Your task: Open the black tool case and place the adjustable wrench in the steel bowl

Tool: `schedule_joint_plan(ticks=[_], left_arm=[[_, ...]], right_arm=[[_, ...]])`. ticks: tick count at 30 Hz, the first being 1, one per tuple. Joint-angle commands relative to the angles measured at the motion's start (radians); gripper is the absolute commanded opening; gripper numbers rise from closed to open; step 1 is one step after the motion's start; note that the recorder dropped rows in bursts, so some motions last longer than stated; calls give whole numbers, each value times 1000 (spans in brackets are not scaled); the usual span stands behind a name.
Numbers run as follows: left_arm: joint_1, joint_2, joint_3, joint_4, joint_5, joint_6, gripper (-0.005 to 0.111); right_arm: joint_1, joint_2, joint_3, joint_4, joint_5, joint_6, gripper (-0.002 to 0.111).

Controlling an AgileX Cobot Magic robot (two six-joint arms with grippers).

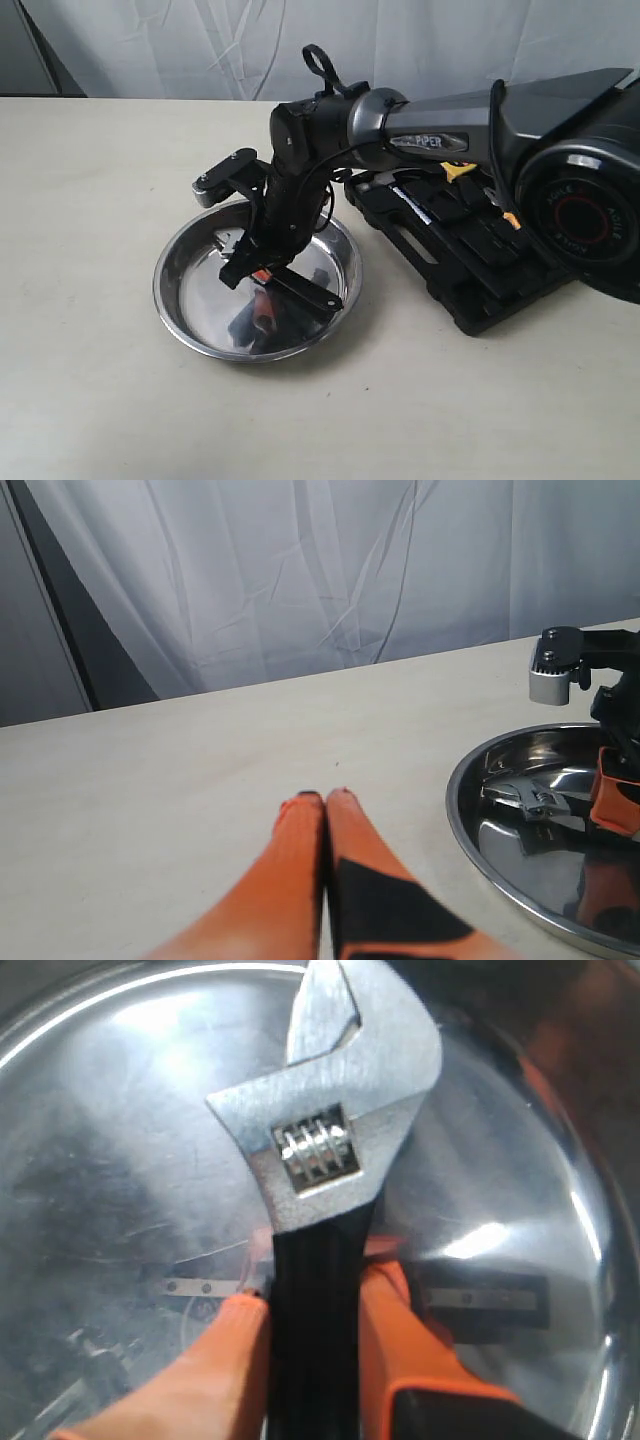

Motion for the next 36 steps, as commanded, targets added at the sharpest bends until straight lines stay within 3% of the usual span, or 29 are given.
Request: schedule_joint_plan(ticks=[1, 3, 4, 6, 10, 17, 24, 31, 36], left_arm=[[-4, 4, -2, -4, -6, -1, 0], [-4, 4, -2, -4, -6, -1, 0], [-4, 4, -2, -4, -6, -1, 0], [-4, 4, -2, -4, -6, -1, 0], [-4, 4, -2, -4, -6, -1, 0], [-4, 4, -2, -4, -6, -1, 0], [-4, 4, -2, -4, -6, -1, 0], [-4, 4, -2, -4, -6, -1, 0], [-4, 4, -2, -4, -6, -1, 0]], right_arm=[[-2, -2, -7, -8, -8, 4, 19], [-2, -4, -7, -1, -6, 11, 35], [-2, -8, -7, 0, 1, 20, 37], [-2, -29, -7, -2, 6, 26, 30], [-2, -135, -5, -8, 62, 37, 0], [-2, -342, 79, -12, 81, 82, -1], [-2, -642, 317, -41, 91, 152, -1], [-2, -939, 564, -36, -123, 160, -1], [-2, -1010, 602, -53, -22, 160, -1]])
